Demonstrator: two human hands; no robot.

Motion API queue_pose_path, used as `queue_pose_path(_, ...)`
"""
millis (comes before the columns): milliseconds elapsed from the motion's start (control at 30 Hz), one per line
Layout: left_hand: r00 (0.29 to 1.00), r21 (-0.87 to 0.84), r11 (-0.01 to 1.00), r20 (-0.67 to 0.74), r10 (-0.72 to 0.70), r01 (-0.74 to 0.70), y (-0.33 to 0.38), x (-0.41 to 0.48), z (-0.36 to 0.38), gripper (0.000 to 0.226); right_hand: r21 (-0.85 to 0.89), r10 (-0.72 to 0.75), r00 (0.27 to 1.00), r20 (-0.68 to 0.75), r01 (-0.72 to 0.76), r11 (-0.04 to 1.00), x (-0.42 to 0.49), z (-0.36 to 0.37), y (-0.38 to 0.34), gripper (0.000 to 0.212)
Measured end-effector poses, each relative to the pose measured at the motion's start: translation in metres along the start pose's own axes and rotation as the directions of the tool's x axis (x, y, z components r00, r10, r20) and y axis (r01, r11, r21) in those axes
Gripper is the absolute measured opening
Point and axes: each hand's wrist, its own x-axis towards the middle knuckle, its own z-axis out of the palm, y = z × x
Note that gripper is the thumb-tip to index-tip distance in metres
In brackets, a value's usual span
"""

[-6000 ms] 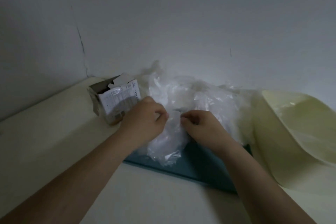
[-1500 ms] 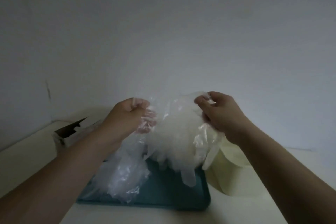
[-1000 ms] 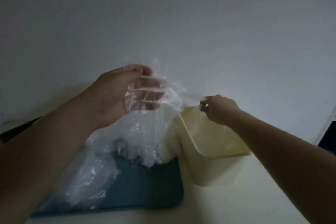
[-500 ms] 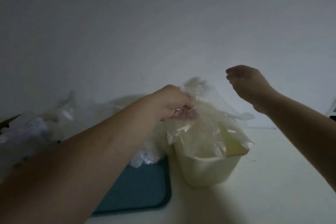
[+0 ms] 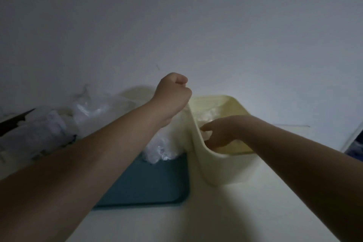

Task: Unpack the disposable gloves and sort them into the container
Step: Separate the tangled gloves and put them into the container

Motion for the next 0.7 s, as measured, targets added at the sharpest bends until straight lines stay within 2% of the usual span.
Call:
queue_pose_path(67, 1.0, 0.003, 1.0, -0.005, 0.023, -0.023, -0.006, -0.012, -0.018, 0.041, -0.094, -0.003, 0.997, 0.076, 0.01, 0.996, 0.008, 0.005, -0.004, 0.064)
queue_pose_path(133, 0.998, 0.024, 0.998, -0.007, 0.056, -0.056, -0.011, -0.025, -0.037, 0.035, -0.09, -0.007, 0.997, 0.073, 0.014, 0.996, 0.009, 0.001, -0.004, 0.059)
queue_pose_path(267, 0.992, 0.105, 0.987, -0.027, 0.124, -0.121, -0.029, -0.054, -0.082, 0.022, 0.186, 0.009, 0.995, -0.104, 0.01, 0.983, -0.009, -0.025, 0.001, 0.065)
queue_pose_path(333, 0.988, 0.12, 0.982, -0.041, 0.151, -0.146, -0.047, -0.07, -0.103, 0.016, 0.263, 0.014, 0.982, -0.191, 0.037, 0.964, -0.026, -0.037, -0.006, 0.066)
queue_pose_path(367, 0.984, 0.179, 0.97, -0.039, 0.172, -0.163, -0.059, -0.078, -0.112, 0.016, 0.265, 0.003, 0.961, -0.276, 0.073, 0.961, -0.034, -0.041, -0.013, 0.066)
queue_pose_path(433, 0.978, 0.373, 0.909, -0.026, 0.209, -0.185, -0.086, -0.09, -0.129, 0.018, 0.253, -0.043, 0.876, -0.48, 0.185, 0.95, -0.045, -0.044, -0.039, 0.064)
queue_pose_path(467, 0.976, 0.485, 0.853, 0.004, 0.219, -0.193, -0.1, -0.094, -0.137, 0.016, 0.245, -0.076, 0.828, -0.556, 0.25, 0.937, -0.049, -0.042, -0.056, 0.062)
queue_pose_path(533, 0.987, 0.695, 0.702, 0.078, 0.143, -0.157, -0.118, -0.107, -0.153, 0.008, 0.244, -0.159, 0.763, -0.626, 0.386, 0.89, -0.049, -0.031, -0.094, 0.057)
queue_pose_path(600, 0.993, 0.833, 0.541, 0.103, 0.049, -0.113, -0.139, -0.116, -0.166, 0.041, 0.272, -0.228, 0.762, -0.606, 0.467, 0.841, -0.044, -0.011, -0.129, 0.051)
queue_pose_path(633, 0.996, 0.853, 0.518, 0.087, -0.001, -0.073, -0.149, -0.122, -0.171, 0.052, 0.29, -0.253, 0.78, -0.572, 0.481, 0.827, -0.038, 0.002, -0.147, 0.048)
queue_pose_path(700, 0.996, 0.826, 0.561, 0.081, -0.022, -0.055, -0.164, -0.126, -0.172, 0.055, 0.321, -0.276, 0.821, -0.499, 0.471, 0.822, -0.022, 0.028, -0.166, 0.042)
